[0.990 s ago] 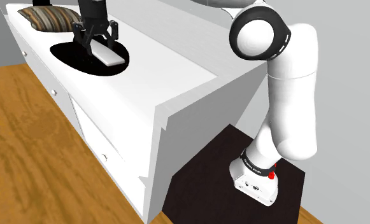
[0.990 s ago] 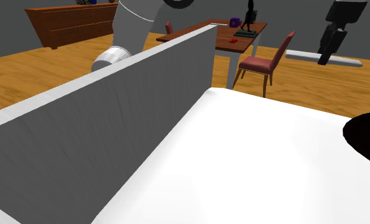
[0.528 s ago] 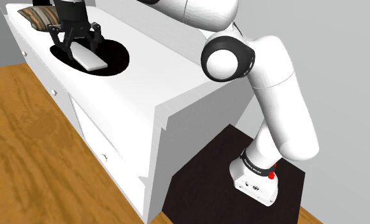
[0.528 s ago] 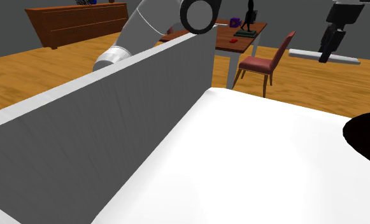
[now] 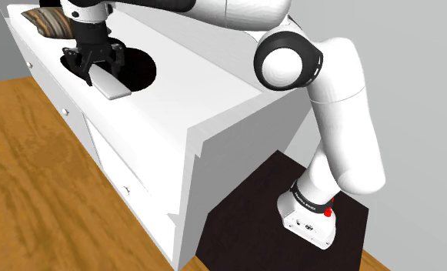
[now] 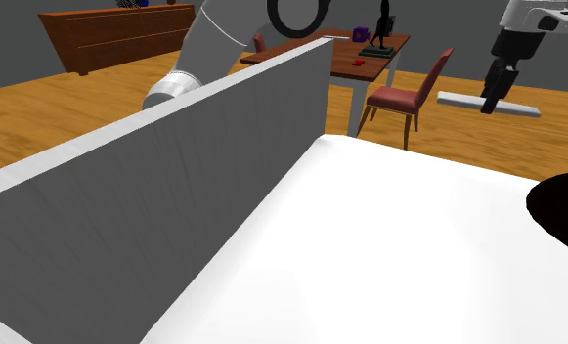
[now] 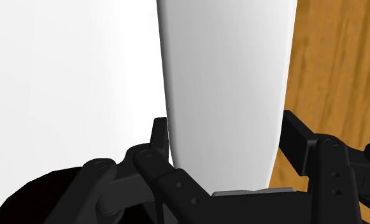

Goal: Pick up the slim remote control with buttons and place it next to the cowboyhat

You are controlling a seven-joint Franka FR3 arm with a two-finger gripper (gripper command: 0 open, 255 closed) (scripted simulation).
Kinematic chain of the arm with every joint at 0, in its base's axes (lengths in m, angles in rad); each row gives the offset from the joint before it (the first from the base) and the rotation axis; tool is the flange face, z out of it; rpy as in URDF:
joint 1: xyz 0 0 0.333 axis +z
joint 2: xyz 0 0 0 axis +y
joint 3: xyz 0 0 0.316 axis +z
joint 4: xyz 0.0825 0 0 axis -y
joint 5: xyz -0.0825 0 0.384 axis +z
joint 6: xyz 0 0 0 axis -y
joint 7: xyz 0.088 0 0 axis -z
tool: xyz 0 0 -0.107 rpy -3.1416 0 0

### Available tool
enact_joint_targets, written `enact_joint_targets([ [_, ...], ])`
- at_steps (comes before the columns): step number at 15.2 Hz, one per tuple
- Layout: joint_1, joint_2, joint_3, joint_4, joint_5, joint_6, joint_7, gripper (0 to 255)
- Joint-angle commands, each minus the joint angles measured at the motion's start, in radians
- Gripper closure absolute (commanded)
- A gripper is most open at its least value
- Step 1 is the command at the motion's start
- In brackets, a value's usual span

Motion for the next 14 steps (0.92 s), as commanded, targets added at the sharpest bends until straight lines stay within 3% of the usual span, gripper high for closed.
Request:
enact_joint_targets([
  [1,-0.001,-0.015,0.0,-0.053,0.0,0.039,0.0,255],
  [14,-0.002,-0.022,0.0,-0.239,0.0,0.218,0.001,255],
])
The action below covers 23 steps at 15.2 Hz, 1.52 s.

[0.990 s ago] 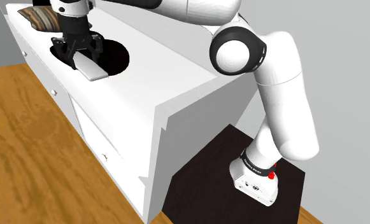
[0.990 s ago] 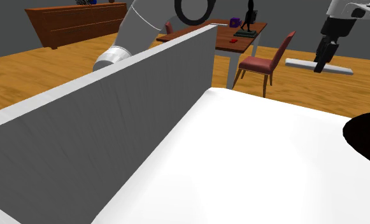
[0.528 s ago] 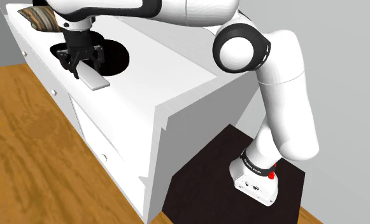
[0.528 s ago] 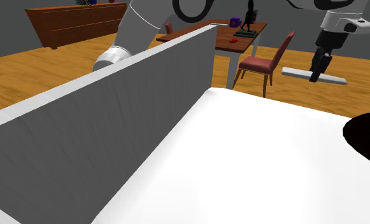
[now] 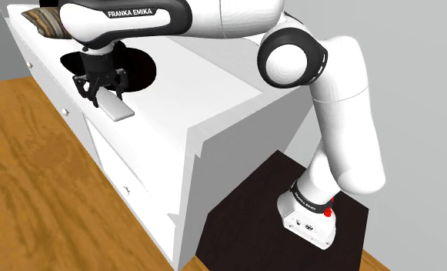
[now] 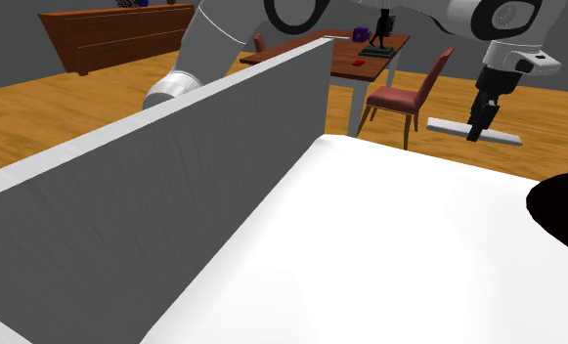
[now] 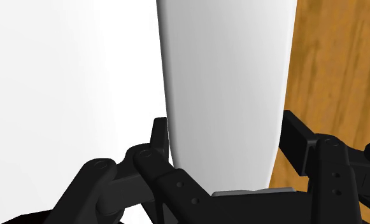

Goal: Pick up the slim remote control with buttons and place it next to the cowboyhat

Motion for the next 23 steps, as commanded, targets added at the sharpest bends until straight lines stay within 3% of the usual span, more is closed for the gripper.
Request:
enact_joint_targets([
  [1,0.0,0.005,0.0,-0.016,0.0,0.023,0.0,255],
  [9,-0.001,0.033,0.0,-0.087,-0.001,0.121,0.0,255],
  [17,-0.001,0.033,0.0,-0.087,-0.001,0.121,0.0,255],
  [18,-0.001,0.033,0.0,-0.087,-0.001,0.121,0.0,0],
  [23,-0.001,0.032,0.0,-0.087,-0.001,0.121,0.0,0],
])
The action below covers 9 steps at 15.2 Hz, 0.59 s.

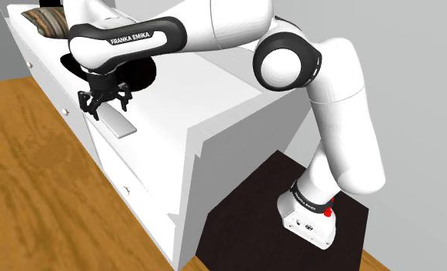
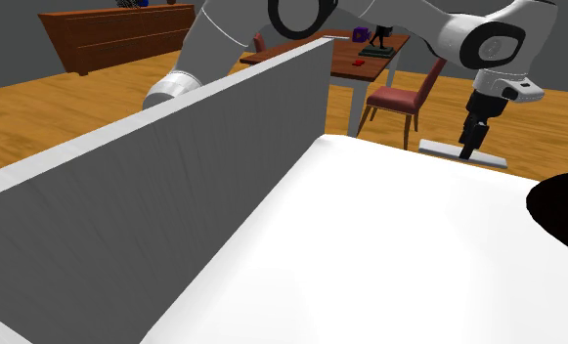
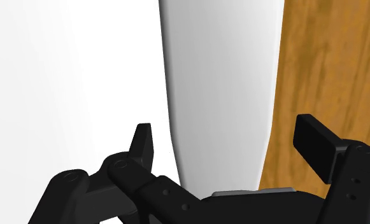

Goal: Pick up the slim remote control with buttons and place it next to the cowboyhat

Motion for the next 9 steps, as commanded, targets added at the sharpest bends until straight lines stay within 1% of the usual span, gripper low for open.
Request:
enact_joint_targets([
  [1,0.0,-0.009,0.0,0.019,0.0,-0.028,0.0,0],
  [4,0.0,-0.026,0.0,0.085,0.001,-0.111,-0.001,0],
  [9,0.0,-0.026,0.0,0.085,0.001,-0.111,-0.001,0],
])
